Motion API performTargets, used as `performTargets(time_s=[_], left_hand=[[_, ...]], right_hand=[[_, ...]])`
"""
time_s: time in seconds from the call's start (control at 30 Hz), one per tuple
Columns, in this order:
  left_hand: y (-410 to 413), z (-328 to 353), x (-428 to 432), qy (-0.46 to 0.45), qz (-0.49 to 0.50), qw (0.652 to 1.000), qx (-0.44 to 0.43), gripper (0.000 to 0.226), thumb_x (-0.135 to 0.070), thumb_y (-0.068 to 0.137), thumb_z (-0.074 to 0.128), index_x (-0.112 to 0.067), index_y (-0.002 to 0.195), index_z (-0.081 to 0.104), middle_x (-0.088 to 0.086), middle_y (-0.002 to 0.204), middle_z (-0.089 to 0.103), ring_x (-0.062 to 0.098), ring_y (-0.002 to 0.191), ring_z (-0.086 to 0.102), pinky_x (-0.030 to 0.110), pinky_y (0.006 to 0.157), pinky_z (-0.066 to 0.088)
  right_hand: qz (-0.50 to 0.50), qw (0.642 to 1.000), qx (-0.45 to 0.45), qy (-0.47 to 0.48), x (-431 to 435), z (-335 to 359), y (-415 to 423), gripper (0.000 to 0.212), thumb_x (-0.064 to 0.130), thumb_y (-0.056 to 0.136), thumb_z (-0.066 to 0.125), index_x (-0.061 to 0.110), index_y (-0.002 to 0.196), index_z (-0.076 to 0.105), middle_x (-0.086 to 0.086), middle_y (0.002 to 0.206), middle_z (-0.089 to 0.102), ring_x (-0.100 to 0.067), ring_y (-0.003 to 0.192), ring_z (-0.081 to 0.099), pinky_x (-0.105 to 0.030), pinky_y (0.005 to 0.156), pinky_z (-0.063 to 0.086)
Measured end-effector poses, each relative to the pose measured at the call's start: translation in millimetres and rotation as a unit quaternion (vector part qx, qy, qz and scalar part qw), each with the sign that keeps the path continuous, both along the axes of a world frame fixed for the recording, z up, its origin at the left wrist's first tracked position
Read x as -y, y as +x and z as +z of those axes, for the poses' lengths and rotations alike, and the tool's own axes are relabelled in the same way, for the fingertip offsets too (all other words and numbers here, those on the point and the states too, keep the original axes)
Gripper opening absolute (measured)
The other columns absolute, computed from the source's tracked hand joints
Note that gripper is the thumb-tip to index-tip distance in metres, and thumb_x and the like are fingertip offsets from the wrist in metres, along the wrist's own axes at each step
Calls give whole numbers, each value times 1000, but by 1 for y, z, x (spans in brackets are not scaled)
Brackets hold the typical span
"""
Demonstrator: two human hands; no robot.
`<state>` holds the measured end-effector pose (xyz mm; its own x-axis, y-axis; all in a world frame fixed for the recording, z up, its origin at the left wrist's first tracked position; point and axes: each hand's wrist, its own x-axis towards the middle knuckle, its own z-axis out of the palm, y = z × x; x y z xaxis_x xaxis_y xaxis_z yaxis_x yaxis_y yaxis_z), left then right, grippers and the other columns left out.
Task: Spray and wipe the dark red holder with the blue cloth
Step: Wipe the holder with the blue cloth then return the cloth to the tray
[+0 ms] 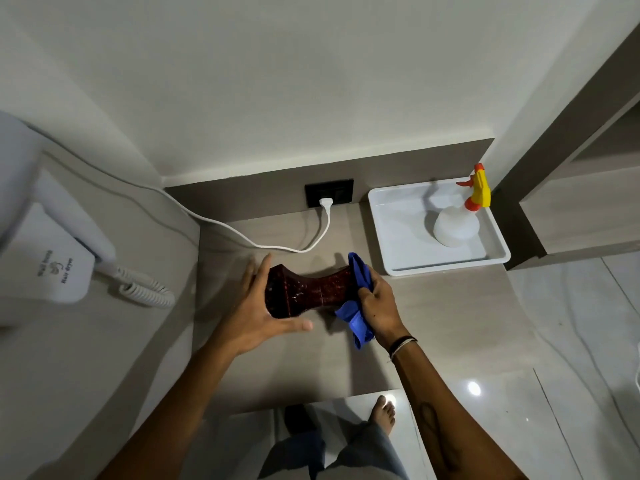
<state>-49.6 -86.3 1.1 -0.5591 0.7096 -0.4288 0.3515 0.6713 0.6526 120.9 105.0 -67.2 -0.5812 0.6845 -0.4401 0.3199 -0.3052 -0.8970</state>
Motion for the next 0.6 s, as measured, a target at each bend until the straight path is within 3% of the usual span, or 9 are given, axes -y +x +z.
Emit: performTargets(time_s=[0.07, 0.13, 0.27, 0.33, 0.43, 0.5, 0.6], left_hand=[[4, -6, -1, -4, -76, 990, -119, 171, -96, 39, 81, -33, 172, -4, -9, 181, -26, 21, 170, -9, 49, 136, 11], [8, -12, -4, 21, -117, 970, -212, 166, -87, 50, 87, -20, 174, -2, -6, 182, -23, 17, 170, -13, 40, 136, 2], [12, -13, -8, 90, -74, 964, -237, 129, -40, 67, 100, -10, 169, 28, 9, 177, 33, 28, 163, 34, 48, 131, 35], [11, -10, -9, 92, -62, 968, -224, 117, -34, 65, 100, -12, 163, 38, 8, 163, 52, 29, 148, 53, 44, 122, 46], [11, -8, -14, 107, -59, 970, -209, 100, -31, 69, 95, -11, 156, 48, 9, 151, 62, 29, 136, 61, 45, 114, 52], [11, -10, -15, 121, -65, 968, -210, 93, -34, 69, 88, -12, 152, 52, 7, 145, 65, 27, 132, 64, 40, 111, 53], [6, -9, -11, 104, -46, 969, -220, 95, -37, 61, 94, -15, 144, 54, 5, 132, 67, 24, 118, 65, 35, 99, 55]], right_hand=[[22, 999, 24, 36, 1, 0, 0, 59, -16, 97, 39, 15, 143, 60, -27, 137, 66, -35, 117, 67, -42, 104, 60], [32, 995, 64, 69, 4, 2, 0, 64, -15, 100, 42, 4, 161, 41, -22, 158, 52, -37, 144, 55, -49, 125, 45], [29, 986, 69, 150, 12, 13, 7, 71, -20, 99, 43, 1, 166, 31, -18, 170, 39, -34, 159, 39, -48, 134, 30], [56, 975, 41, 213, 26, 22, 8, 77, -21, 97, 45, 2, 168, 26, -15, 176, 29, -29, 165, 29, -47, 137, 24], [187, 937, -49, 292, 66, 35, 3, 87, -8, 97, 47, 15, 173, 11, -3, 183, 6, -18, 170, 10, -36, 139, 16], [260, 900, -79, 342, 80, 27, 5, 94, -6, 95, 48, 20, 174, 3, -2, 183, -8, -20, 171, 1, -33, 139, 14], [285, 868, 13, 406, 53, 4, 15, 92, -12, 98, 55, 11, 172, 7, -8, 180, -14, -28, 171, -3, -46, 139, 16]])
